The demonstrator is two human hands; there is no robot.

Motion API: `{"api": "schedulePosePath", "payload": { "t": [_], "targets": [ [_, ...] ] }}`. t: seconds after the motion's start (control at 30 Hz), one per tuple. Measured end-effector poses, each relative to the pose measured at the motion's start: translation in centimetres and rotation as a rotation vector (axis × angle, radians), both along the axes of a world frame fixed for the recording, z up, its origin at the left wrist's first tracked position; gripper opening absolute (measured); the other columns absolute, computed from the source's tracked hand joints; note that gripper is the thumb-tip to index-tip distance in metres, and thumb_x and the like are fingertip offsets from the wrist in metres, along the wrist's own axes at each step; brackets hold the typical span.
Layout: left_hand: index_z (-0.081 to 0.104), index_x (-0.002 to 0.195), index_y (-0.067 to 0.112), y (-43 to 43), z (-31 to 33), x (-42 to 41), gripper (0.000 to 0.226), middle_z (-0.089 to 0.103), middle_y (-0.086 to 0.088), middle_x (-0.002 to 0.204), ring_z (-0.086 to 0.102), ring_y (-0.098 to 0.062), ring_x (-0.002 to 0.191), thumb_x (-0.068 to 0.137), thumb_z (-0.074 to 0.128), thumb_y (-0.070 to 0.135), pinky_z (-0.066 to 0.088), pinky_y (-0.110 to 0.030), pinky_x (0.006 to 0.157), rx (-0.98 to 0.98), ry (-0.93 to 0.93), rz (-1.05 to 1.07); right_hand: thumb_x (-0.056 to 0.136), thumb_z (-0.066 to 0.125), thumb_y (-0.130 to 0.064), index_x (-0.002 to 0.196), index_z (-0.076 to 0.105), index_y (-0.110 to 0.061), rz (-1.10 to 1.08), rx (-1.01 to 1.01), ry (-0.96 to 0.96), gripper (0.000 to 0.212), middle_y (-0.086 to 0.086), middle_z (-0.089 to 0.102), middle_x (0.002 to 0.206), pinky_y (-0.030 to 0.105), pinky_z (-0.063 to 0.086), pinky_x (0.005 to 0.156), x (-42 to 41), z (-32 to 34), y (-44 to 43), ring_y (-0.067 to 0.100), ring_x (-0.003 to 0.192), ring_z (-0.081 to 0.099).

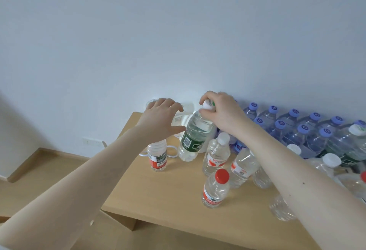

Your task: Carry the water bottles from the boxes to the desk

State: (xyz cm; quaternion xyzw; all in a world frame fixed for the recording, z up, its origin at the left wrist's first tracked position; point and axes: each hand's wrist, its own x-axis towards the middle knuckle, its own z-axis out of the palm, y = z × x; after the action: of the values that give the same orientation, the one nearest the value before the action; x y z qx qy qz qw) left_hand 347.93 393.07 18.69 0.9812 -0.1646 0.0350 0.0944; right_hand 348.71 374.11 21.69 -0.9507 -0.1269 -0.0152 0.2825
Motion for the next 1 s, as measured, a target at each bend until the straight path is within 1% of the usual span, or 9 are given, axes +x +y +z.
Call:
{"api": "schedulePosePath", "payload": {
  "t": [0.13, 0.23, 0.33, 0.5, 0.53, 0.6, 0.63, 0.8, 1.0],
  "targets": [
    [0.047, 0.134, 0.024, -2.7, 2.2, 1.5, 0.056, 0.047, 0.002, 0.136, 0.033, -0.019, 0.133, 0.087, 0.060, 0.053, 0.026, -0.035, 0.108, -0.060, -0.032, -0.066, 0.088, 0.062, -0.021, 0.105, 0.060, -0.016, -0.096, 0.067, -0.107, 0.018, 0.001, 0.044, 0.090, 0.027, 0.032, 0.065, 0.0, 2.6, -3.2, 0.018, 0.082, 0.043],
    [0.049, 0.132, 0.023, -5.2, 3.6, 2.5, 0.052, 0.048, 0.001, 0.135, 0.037, -0.020, 0.130, 0.087, 0.062, 0.048, 0.028, -0.034, 0.104, -0.139, -0.027, -0.118, 0.089, 0.062, -0.022, 0.105, 0.060, -0.014, -0.174, 0.090, -0.198, 0.017, 0.003, 0.044, 0.091, 0.006, 0.029, 0.062, -0.3, 4.2, -6.1, 0.016, 0.080, 0.042],
    [0.051, 0.130, 0.021, -8.3, 4.6, 3.3, 0.050, 0.050, -0.001, 0.132, 0.040, -0.022, 0.125, 0.088, 0.063, 0.045, 0.030, -0.033, 0.102, -0.170, -0.019, -0.203, 0.090, 0.062, -0.022, 0.104, 0.060, -0.014, -0.262, 0.097, -0.267, 0.016, 0.003, 0.043, 0.092, 0.001, 0.029, 0.063, -0.8, 5.4, -9.5, 0.010, 0.073, 0.040],
    [0.052, 0.129, 0.020, -15.2, 5.4, 4.2, 0.047, 0.053, 0.000, 0.128, 0.042, -0.021, 0.121, 0.088, 0.064, 0.041, 0.033, -0.032, 0.098, -0.185, -0.030, -0.334, 0.090, 0.061, -0.019, 0.102, 0.060, -0.013, -0.390, 0.070, -0.321, 0.014, 0.003, 0.042, 0.091, 0.005, 0.029, 0.062, -2.1, 6.4, -16.3, 0.017, 0.079, 0.041],
    [0.052, 0.129, 0.020, -16.8, 5.4, 4.3, 0.047, 0.053, 0.000, 0.127, 0.043, -0.021, 0.120, 0.088, 0.064, 0.041, 0.033, -0.032, 0.098, -0.177, -0.027, -0.361, 0.089, 0.061, -0.018, 0.102, 0.060, -0.013, -0.414, 0.060, -0.322, 0.014, 0.003, 0.042, 0.091, 0.009, 0.030, 0.061, -2.4, 6.3, -17.8, 0.018, 0.079, 0.041],
    [0.053, 0.127, 0.020, -20.0, 5.2, 4.3, 0.044, 0.055, 0.000, 0.123, 0.044, -0.021, 0.118, 0.089, 0.063, 0.041, 0.033, -0.031, 0.097, -0.169, -0.013, -0.412, 0.089, 0.062, -0.018, 0.102, 0.060, -0.012, -0.460, 0.037, -0.320, 0.015, 0.005, 0.043, 0.092, 0.026, 0.027, 0.062, -3.2, 6.0, -20.8, 0.020, 0.080, 0.042],
    [0.055, 0.125, 0.020, -21.7, 5.2, 4.2, 0.042, 0.055, 0.000, 0.121, 0.044, -0.021, 0.116, 0.089, 0.063, 0.041, 0.034, -0.031, 0.097, -0.171, -0.003, -0.436, 0.089, 0.062, -0.017, 0.102, 0.060, -0.012, -0.481, 0.032, -0.316, 0.014, 0.005, 0.043, 0.092, 0.028, 0.023, 0.062, -3.6, 5.8, -22.4, 0.020, 0.080, 0.043],
    [0.062, 0.115, 0.020, -29.9, 4.2, 4.1, 0.030, 0.055, -0.001, 0.118, 0.046, -0.019, 0.109, 0.089, 0.063, 0.035, 0.036, -0.031, 0.093, -0.189, 0.066, -0.539, 0.087, 0.064, -0.017, 0.101, 0.062, -0.012, -0.564, 0.025, -0.279, 0.015, 0.006, 0.044, 0.091, 0.027, 0.023, 0.064, -5.3, 4.7, -30.5, 0.022, 0.081, 0.044],
    [0.060, 0.118, 0.019, -38.8, 2.6, 4.0, 0.032, 0.055, -0.001, 0.119, 0.047, -0.021, 0.109, 0.090, 0.062, 0.036, 0.035, -0.029, 0.090, -0.135, 0.100, -0.589, 0.086, 0.065, -0.016, 0.102, 0.062, -0.012, -0.605, 0.003, -0.177, 0.017, 0.007, 0.043, 0.092, 0.029, 0.026, 0.066, -5.6, 3.3, -38.8, 0.026, 0.085, 0.046]
  ]
}}
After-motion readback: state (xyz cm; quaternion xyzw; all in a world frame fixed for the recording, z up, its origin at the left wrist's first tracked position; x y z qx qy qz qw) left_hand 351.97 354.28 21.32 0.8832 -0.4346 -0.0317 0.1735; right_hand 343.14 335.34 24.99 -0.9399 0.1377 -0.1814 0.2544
